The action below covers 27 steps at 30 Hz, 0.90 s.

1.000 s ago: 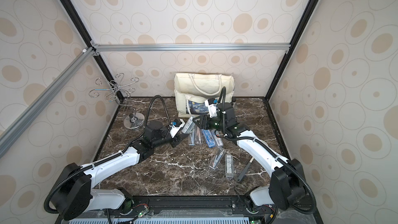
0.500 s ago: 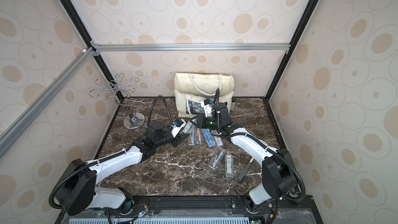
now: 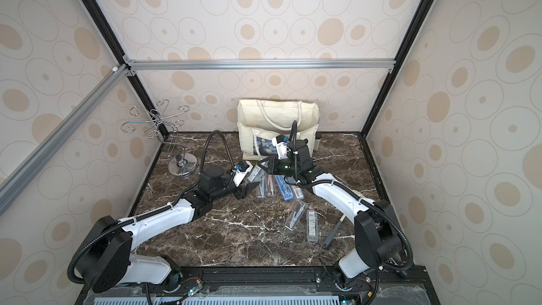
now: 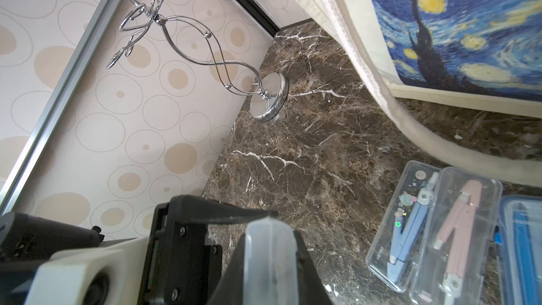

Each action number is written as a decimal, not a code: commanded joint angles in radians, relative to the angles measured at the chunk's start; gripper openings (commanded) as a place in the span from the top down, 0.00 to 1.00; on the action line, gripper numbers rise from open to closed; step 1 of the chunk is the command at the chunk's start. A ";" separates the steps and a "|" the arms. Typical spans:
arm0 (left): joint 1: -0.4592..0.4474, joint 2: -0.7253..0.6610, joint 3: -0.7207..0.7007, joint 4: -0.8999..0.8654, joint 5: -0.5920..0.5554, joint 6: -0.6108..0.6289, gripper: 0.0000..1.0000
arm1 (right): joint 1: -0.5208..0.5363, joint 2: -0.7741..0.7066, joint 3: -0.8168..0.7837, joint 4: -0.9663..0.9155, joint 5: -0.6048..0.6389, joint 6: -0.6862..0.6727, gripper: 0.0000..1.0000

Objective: Put the compass set into the canvas bag
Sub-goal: Pick up the compass set at the center of the board.

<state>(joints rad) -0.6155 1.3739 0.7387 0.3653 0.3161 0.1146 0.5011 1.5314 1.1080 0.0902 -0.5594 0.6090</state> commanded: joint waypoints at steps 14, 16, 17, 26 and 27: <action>-0.008 -0.085 -0.240 0.398 0.022 -0.280 0.00 | -0.024 -0.031 0.366 -0.290 0.160 -0.329 0.82; -0.008 -0.072 -0.267 0.468 0.016 -0.349 0.00 | -0.042 -0.015 0.426 -0.305 0.192 -0.358 0.82; -0.008 -0.062 -0.280 0.502 0.012 -0.389 0.00 | -0.053 -0.006 0.454 -0.305 0.208 -0.371 0.82; -0.008 0.009 -0.303 0.546 -0.014 -0.538 0.00 | -0.165 0.162 0.690 -0.318 0.390 -0.481 0.81; -0.009 0.012 -0.299 0.529 -0.019 -0.545 0.00 | -0.177 0.191 0.722 -0.340 0.405 -0.487 0.81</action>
<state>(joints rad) -0.6182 1.3758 0.4282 0.8585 0.3111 -0.3569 0.3511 1.6527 1.7737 -0.2031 -0.2451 0.1822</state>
